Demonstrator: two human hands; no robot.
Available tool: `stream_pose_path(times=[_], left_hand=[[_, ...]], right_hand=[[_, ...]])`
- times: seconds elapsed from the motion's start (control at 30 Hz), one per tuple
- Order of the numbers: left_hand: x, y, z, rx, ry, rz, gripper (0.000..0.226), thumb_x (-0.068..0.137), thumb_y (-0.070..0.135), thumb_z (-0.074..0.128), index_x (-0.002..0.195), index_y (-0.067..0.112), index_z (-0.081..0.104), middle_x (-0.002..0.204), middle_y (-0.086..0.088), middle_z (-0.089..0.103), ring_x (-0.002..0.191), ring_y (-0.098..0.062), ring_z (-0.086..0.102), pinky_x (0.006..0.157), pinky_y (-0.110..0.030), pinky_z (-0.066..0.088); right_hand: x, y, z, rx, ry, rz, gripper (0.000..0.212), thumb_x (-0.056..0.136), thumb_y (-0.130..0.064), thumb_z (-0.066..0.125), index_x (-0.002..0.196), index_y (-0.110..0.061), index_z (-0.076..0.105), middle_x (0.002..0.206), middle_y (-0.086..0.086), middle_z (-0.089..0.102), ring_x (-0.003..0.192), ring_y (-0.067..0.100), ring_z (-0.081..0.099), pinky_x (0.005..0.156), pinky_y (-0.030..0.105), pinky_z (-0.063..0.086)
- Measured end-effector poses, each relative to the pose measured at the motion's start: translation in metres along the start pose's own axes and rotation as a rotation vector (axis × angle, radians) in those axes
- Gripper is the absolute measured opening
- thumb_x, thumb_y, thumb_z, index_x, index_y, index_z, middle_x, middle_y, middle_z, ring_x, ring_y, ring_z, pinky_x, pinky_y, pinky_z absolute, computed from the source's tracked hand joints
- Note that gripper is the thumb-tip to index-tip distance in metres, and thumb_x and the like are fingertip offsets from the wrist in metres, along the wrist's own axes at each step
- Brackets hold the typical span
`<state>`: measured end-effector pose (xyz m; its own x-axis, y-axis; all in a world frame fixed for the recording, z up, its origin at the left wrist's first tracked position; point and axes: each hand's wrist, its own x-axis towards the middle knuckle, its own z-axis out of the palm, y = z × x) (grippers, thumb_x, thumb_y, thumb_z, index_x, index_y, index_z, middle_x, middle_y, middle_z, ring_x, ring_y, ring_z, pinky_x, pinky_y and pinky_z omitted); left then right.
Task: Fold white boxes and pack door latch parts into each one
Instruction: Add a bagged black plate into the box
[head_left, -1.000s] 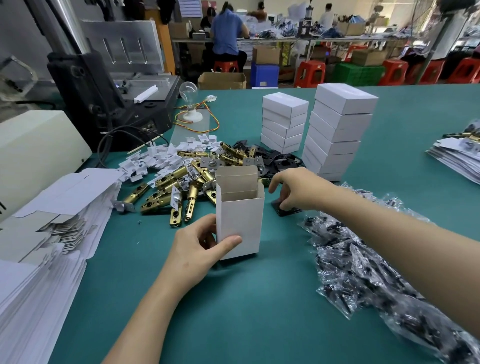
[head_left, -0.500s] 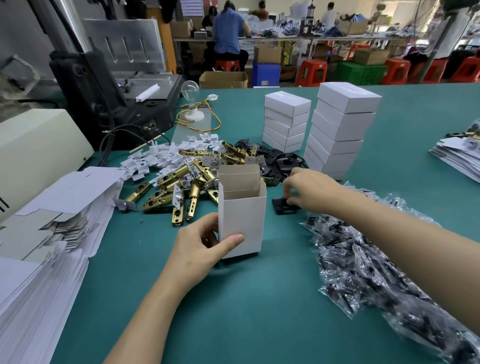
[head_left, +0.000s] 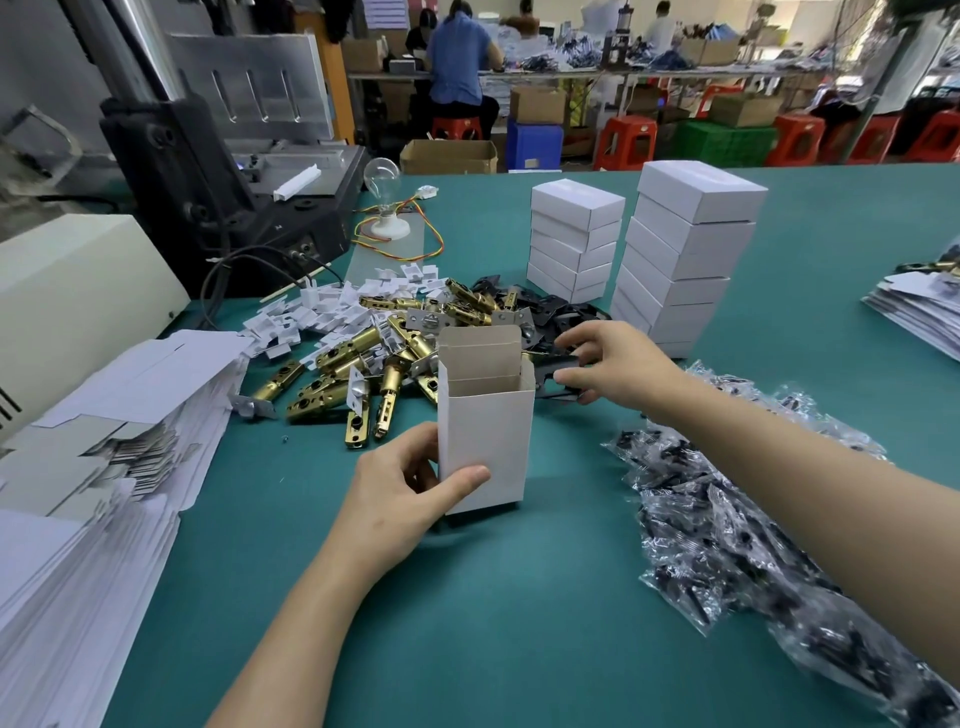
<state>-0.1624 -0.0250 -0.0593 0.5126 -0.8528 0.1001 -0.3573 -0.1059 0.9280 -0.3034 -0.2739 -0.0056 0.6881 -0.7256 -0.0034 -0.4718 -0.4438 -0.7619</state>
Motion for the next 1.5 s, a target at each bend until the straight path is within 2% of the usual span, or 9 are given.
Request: stream_pose_path(times=[0.2,0.33,0.5,0.77,0.87,0.97,1.13,1.33,1.5], left_hand=[[0.0,0.0,0.0,-0.019,0.003,-0.005,0.044,0.073,0.066,0.074,0.112,0.045,0.073,0.102,0.012,0.078,0.068,-0.012,0.054,0.072,-0.041,0.056],[0.0,0.0,0.0,-0.022,0.005,-0.001,0.045,0.073,0.066,0.073,0.112,0.043,0.073,0.103,0.013,0.078,0.067,-0.011,0.053,0.071,-0.04,0.055],[0.001,-0.001,0.0,-0.019,0.004,-0.005,0.046,0.074,0.066,0.073,0.114,0.043,0.073,0.105,0.014,0.077,0.069,-0.012,0.056,0.072,-0.038,0.055],[0.002,-0.002,0.0,-0.023,0.005,-0.013,0.048,0.075,0.068,0.073,0.116,0.043,0.072,0.106,0.01,0.077,0.073,-0.026,0.058,0.073,-0.045,0.056],[0.002,-0.002,0.0,-0.037,0.009,-0.028,0.05,0.074,0.066,0.074,0.118,0.042,0.073,0.106,0.009,0.077,0.074,-0.027,0.059,0.074,-0.045,0.056],[0.003,-0.002,0.0,-0.032,0.017,-0.041,0.043,0.078,0.06,0.076,0.116,0.041,0.073,0.103,0.009,0.077,0.069,-0.012,0.055,0.071,-0.042,0.055],[0.001,-0.001,-0.001,-0.03,0.007,-0.033,0.038,0.081,0.055,0.075,0.116,0.042,0.072,0.105,0.013,0.077,0.068,-0.01,0.054,0.067,-0.032,0.052],[0.001,-0.001,-0.001,-0.029,-0.002,-0.017,0.038,0.081,0.055,0.075,0.116,0.041,0.072,0.105,0.012,0.077,0.068,-0.011,0.054,0.066,-0.029,0.051],[0.001,-0.001,-0.002,-0.03,-0.005,-0.015,0.037,0.08,0.055,0.076,0.115,0.043,0.071,0.106,0.013,0.077,0.068,-0.01,0.055,0.066,-0.031,0.052]], right_hand=[[0.002,0.003,0.0,-0.236,0.06,-0.06,0.01,0.091,-0.017,0.077,0.089,-0.021,0.068,0.083,-0.005,0.07,0.073,0.009,0.067,0.078,0.034,0.06],[0.001,-0.002,-0.004,-0.289,0.148,-0.11,0.009,0.092,-0.022,0.076,0.085,-0.025,0.071,0.085,-0.007,0.071,0.084,0.014,0.067,0.081,0.031,0.054],[-0.008,-0.029,-0.016,0.165,0.158,-0.006,0.008,0.099,-0.008,0.06,0.096,-0.015,0.062,0.073,0.008,0.077,0.054,0.02,0.072,0.042,0.025,0.05],[-0.031,-0.099,-0.049,0.765,-0.271,-0.136,0.023,0.106,-0.016,0.052,0.122,-0.006,0.064,0.112,0.011,0.078,0.102,0.023,0.076,0.068,0.022,0.061],[-0.038,-0.111,-0.053,0.664,-0.384,-0.234,0.035,0.103,-0.014,0.056,0.133,0.004,0.056,0.121,0.009,0.075,0.11,0.026,0.074,0.062,0.018,0.057],[-0.045,-0.116,-0.044,0.341,-0.254,-0.315,0.012,0.1,-0.016,0.065,0.105,-0.005,0.063,0.098,0.005,0.08,0.084,0.023,0.079,0.046,0.014,0.044],[-0.047,-0.111,-0.015,-0.065,-0.118,-0.424,0.013,0.096,-0.021,0.072,0.091,-0.01,0.069,0.072,0.001,0.076,0.057,0.013,0.071,0.06,0.022,0.053],[-0.042,-0.109,0.0,-0.327,-0.055,-0.521,0.003,0.092,-0.025,0.076,0.094,-0.023,0.076,0.077,-0.018,0.066,0.071,0.002,0.062,0.066,0.019,0.045],[-0.04,-0.112,0.001,-0.284,-0.166,-0.469,0.007,0.09,-0.018,0.077,0.096,-0.022,0.076,0.085,-0.01,0.075,0.072,0.004,0.07,0.068,0.021,0.054]])
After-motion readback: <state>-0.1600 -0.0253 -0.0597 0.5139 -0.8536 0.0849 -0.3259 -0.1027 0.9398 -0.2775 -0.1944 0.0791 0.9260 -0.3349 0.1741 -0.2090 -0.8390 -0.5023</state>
